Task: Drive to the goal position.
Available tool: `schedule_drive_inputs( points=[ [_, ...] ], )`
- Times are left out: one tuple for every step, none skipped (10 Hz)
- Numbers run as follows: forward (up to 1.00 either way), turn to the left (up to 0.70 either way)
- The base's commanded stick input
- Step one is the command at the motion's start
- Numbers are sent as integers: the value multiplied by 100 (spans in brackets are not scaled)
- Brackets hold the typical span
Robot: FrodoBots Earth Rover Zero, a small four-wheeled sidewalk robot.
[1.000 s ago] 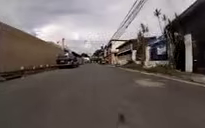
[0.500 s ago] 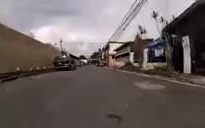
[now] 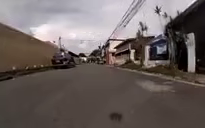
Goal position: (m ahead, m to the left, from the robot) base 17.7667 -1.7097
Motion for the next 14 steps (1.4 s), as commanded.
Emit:
schedule_drive_inputs(
  points=[
    [70,0],
    [70,0],
    [70,0],
    [70,0],
    [70,0],
    [70,0],
    [70,0],
    [70,0],
    [70,0],
    [70,0],
    [70,0],
    [70,0],
    [70,0],
    [70,0]
  ],
)
